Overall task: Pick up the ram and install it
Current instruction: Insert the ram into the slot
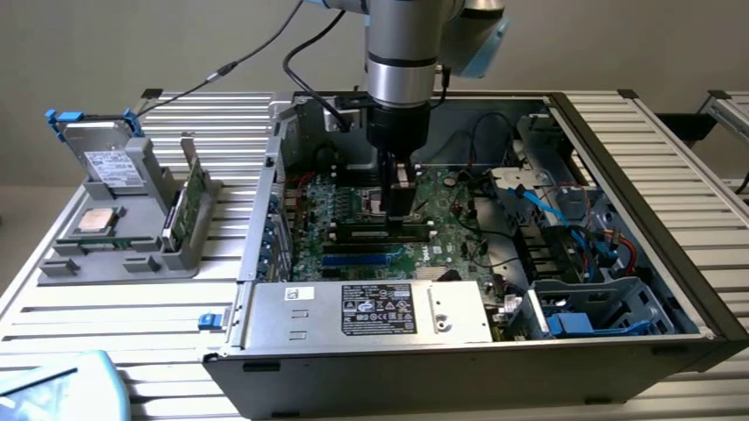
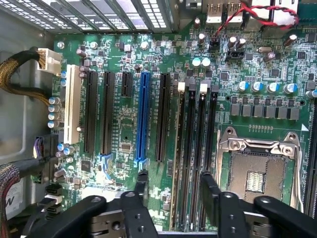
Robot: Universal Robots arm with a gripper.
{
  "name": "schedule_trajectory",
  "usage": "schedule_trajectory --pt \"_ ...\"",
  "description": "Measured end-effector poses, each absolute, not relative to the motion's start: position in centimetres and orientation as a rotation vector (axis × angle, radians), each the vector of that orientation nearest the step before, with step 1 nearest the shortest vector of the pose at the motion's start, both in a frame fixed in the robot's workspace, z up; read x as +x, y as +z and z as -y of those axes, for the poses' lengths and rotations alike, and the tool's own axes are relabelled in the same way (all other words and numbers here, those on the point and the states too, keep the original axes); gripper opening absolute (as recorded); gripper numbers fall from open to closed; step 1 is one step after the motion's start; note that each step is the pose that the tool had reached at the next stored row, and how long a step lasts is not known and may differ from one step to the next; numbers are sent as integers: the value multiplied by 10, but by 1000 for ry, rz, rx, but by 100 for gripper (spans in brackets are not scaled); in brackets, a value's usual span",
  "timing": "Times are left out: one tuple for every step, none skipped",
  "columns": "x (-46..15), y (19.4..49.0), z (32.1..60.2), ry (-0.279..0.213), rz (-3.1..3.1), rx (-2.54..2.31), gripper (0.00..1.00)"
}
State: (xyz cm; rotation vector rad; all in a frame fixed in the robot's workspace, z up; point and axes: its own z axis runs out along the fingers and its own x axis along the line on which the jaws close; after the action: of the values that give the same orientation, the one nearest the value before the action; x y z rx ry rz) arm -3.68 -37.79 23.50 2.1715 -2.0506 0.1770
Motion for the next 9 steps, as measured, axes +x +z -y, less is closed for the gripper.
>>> schedule_trajectory --pt "-37 235 378 177 2050 2171 51" --pt "-37 236 378 177 2050 2171 45" --pt "-37 238 378 177 2050 2171 45" --pt "-37 240 378 177 2050 2171 33" --pt "-38 242 378 177 2050 2171 33" --pt "-38 244 378 177 2050 2171 27" --pt "-38 244 378 177 2050 2171 21" --pt "-38 244 378 177 2051 2172 21" --pt "-38 244 378 177 2051 2172 15"
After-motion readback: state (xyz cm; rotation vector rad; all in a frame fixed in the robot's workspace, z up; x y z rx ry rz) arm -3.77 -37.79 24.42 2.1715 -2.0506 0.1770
